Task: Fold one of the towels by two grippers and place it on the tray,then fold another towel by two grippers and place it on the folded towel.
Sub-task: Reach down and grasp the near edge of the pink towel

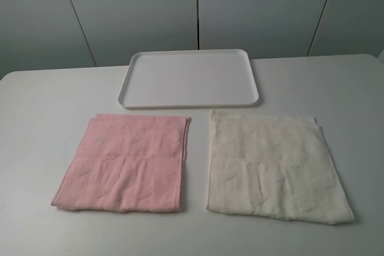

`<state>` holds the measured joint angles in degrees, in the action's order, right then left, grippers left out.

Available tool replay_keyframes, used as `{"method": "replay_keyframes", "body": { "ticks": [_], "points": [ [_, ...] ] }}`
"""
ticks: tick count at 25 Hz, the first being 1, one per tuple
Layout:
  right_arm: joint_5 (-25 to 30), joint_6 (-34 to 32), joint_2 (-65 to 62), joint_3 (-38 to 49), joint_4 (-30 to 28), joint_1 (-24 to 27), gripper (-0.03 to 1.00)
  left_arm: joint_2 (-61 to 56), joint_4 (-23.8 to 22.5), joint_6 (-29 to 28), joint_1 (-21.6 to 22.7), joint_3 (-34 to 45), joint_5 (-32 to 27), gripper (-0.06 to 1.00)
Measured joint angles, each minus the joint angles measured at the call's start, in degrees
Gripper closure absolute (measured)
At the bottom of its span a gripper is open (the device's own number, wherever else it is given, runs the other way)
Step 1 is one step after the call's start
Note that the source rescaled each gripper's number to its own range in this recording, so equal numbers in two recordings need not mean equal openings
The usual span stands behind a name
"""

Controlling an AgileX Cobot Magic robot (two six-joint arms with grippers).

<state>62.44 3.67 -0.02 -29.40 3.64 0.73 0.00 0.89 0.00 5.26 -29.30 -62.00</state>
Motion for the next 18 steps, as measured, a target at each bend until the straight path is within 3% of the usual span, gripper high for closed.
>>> {"method": "replay_keyframes", "body": {
  "ticks": [18],
  "points": [
    [0.0,0.0,0.0,0.0,0.0,0.0,-0.03,0.0,0.0,0.0,0.0,0.0,0.0,0.01]
  ]
}}
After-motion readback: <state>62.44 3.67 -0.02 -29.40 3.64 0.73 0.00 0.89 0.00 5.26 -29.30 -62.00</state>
